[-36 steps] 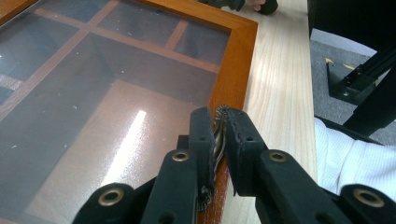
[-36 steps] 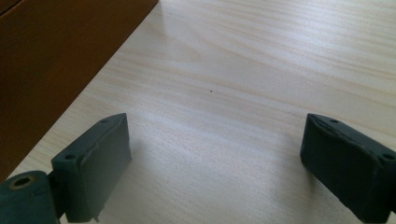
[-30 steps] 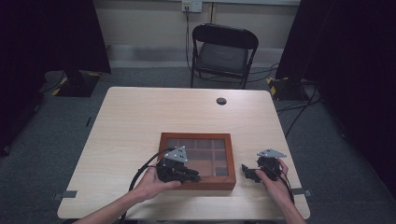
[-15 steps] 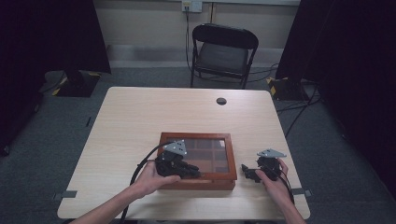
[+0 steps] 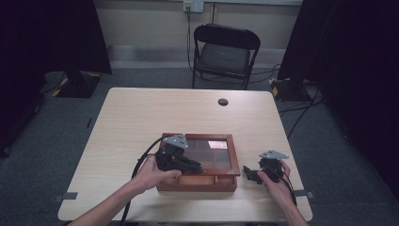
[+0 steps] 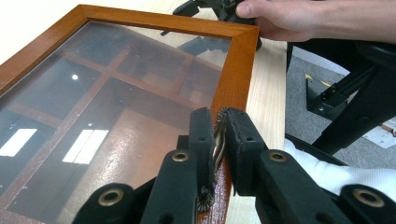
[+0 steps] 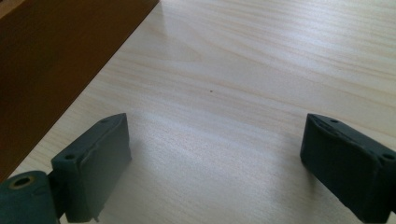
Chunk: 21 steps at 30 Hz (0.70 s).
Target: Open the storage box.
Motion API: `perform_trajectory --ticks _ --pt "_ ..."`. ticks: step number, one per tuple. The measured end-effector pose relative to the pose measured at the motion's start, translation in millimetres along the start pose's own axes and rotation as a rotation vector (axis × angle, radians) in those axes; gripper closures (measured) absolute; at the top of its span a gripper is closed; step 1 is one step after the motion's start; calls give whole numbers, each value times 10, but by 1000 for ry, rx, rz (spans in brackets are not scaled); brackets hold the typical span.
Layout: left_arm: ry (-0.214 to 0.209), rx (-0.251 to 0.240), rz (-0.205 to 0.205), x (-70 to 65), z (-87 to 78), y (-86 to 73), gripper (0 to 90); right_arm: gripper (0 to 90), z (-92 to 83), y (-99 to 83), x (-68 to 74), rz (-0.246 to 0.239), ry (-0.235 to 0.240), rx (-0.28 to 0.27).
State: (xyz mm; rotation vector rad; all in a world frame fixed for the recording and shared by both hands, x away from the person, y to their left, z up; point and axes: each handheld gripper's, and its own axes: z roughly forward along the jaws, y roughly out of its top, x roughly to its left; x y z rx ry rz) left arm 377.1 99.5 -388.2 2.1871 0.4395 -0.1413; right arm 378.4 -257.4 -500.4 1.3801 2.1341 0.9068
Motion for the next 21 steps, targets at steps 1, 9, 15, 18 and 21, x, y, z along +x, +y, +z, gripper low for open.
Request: perform_trajectory --ticks 1,9,15,18,21 --pt "-3 -4 0 1 -3 4 812 78 0 0 0 0 0 0" --pt "6 -5 6 -1 -51 50 812 78 1 0 -2 -3 0 -1" --pt "7 -3 -2 -5 -38 48 812 78 1 1 -3 -3 1 -1" --pt "-1 -1 -7 5 -47 58 812 78 1 1 -4 -3 2 0" --pt "-4 -9 -14 9 -46 62 812 78 1 1 -4 -3 2 0"
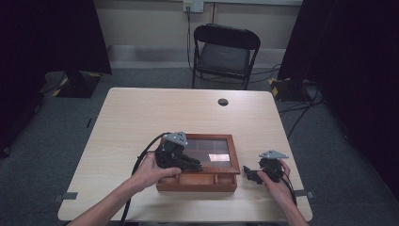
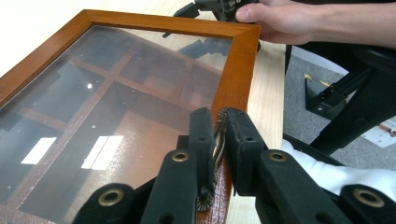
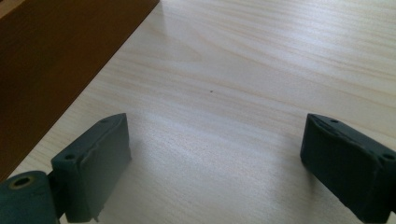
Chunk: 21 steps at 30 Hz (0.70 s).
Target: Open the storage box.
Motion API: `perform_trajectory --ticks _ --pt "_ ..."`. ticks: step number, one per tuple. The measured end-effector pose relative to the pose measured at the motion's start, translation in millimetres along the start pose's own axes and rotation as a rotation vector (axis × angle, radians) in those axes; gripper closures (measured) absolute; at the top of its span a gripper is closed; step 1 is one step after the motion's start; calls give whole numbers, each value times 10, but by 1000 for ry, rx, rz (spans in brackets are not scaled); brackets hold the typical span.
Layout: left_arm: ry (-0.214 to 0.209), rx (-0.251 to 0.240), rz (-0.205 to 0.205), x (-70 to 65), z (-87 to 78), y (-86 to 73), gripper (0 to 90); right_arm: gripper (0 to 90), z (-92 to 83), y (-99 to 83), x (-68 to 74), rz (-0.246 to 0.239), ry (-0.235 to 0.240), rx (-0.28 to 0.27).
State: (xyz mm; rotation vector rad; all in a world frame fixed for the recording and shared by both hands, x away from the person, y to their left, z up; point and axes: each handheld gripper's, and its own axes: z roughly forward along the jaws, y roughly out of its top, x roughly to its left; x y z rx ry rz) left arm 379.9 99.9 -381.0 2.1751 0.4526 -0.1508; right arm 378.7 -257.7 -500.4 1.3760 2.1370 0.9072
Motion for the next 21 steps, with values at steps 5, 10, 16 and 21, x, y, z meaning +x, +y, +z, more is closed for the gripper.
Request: perform_trajectory --ticks 5,10,16,21 --pt "0 19 3 12 -34 47 812 77 1 0 -1 -2 1 -1" --pt "-6 4 -3 19 -38 58 811 77 1 0 -2 -2 2 -1" --pt "-8 38 0 25 -36 82 812 76 2 1 -4 -4 3 -1" --pt "-7 26 -6 30 -51 105 812 76 3 1 -4 -3 4 0"
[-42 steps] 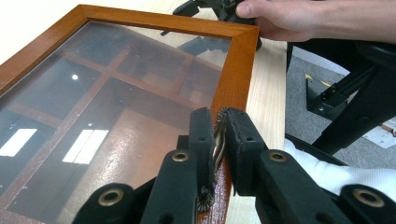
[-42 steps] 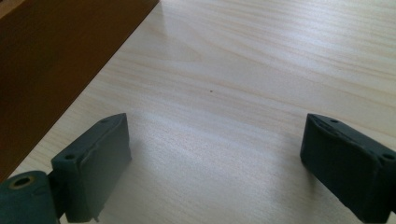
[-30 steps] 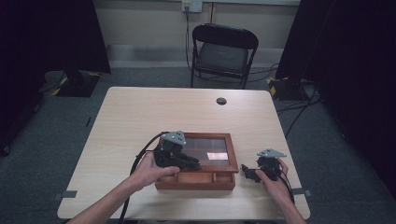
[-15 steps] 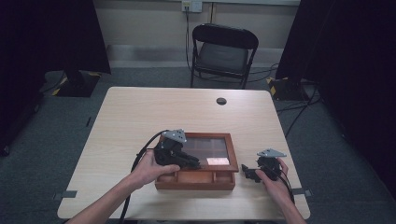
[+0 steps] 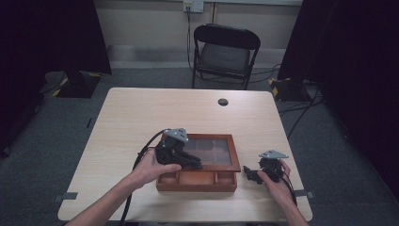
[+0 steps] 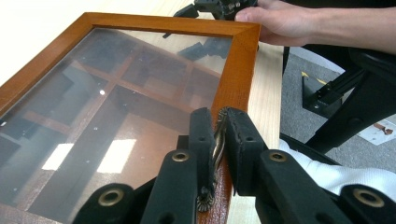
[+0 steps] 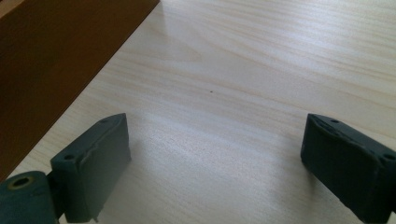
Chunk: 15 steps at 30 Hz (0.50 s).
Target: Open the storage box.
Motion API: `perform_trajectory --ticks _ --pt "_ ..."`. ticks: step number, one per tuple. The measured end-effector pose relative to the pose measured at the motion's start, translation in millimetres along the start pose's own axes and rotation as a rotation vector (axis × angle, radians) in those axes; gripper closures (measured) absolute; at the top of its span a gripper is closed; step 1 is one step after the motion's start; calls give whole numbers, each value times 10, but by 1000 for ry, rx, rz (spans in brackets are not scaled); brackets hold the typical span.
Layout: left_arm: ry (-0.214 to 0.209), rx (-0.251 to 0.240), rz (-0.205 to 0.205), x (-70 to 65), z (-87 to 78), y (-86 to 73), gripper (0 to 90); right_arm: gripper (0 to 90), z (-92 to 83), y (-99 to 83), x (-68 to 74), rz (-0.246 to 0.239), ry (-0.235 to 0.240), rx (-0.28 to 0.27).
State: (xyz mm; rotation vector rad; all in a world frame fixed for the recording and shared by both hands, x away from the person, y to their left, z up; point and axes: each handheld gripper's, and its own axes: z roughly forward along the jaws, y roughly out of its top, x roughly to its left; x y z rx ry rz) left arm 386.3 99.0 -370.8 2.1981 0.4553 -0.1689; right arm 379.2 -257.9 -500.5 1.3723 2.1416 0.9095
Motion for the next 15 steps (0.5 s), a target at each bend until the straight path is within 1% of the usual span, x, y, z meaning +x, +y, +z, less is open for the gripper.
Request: perform_trajectory --ticks 2,3,4,5,7,8,10,13,15 --pt "6 -4 1 -2 -14 14 812 76 0 0 0 0 0 0" --pt "2 -14 -1 4 -20 18 812 76 0 0 0 0 0 0" --pt "6 -9 -4 3 -35 29 811 75 0 0 0 0 0 0" --pt "5 -19 -4 4 -34 34 811 76 0 0 0 0 0 0" --pt "10 -13 -10 6 -55 55 810 75 -1 0 1 1 0 1" --pt "10 -22 -17 8 -55 60 811 75 0 0 0 0 0 0" --pt "10 -10 -10 14 -70 77 810 75 0 0 0 0 0 0" --pt "15 -25 -14 11 -75 89 810 75 0 0 0 0 0 0" --pt "14 -21 -11 16 -83 99 810 75 0 0 0 0 1 0"
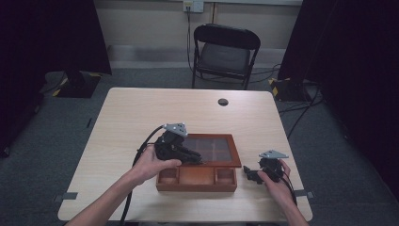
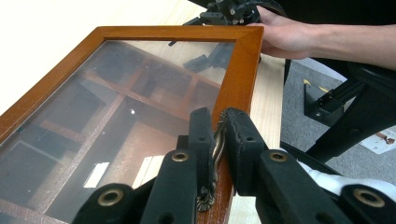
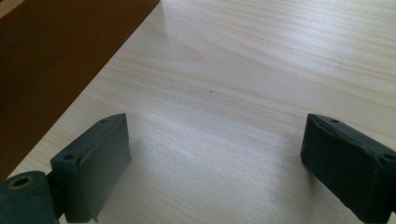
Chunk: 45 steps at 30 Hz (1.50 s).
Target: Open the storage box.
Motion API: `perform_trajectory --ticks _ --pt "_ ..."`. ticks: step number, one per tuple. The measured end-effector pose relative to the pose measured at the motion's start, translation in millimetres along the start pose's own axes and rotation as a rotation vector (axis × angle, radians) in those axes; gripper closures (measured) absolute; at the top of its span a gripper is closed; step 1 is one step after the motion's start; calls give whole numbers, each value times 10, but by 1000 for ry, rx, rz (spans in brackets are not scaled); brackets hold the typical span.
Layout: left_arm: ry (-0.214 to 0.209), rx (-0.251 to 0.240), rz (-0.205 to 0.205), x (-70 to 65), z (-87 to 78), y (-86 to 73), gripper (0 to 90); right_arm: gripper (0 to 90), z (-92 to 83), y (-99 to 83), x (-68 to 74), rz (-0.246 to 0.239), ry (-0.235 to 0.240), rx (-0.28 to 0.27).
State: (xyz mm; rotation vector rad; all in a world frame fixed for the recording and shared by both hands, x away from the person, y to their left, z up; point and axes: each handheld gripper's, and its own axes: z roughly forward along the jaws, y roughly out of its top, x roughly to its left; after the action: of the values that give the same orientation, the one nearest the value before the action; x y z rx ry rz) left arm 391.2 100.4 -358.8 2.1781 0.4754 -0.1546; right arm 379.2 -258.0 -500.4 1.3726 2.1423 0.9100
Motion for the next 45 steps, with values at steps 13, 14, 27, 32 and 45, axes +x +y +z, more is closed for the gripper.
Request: perform_trajectory --ticks 13,14,27,32,45 --pt "9 -10 9 13 -34 69 811 75 2 0 0 -1 0 -1" --pt "10 -7 4 13 -43 77 811 75 0 0 1 2 -1 0" --pt "28 -33 6 41 -104 158 811 75 2 1 -2 -2 3 0" --pt "26 -41 5 48 -111 174 811 75 2 1 -3 -3 3 -1" --pt "32 -35 13 61 -142 231 811 75 2 1 -4 -4 4 -1"
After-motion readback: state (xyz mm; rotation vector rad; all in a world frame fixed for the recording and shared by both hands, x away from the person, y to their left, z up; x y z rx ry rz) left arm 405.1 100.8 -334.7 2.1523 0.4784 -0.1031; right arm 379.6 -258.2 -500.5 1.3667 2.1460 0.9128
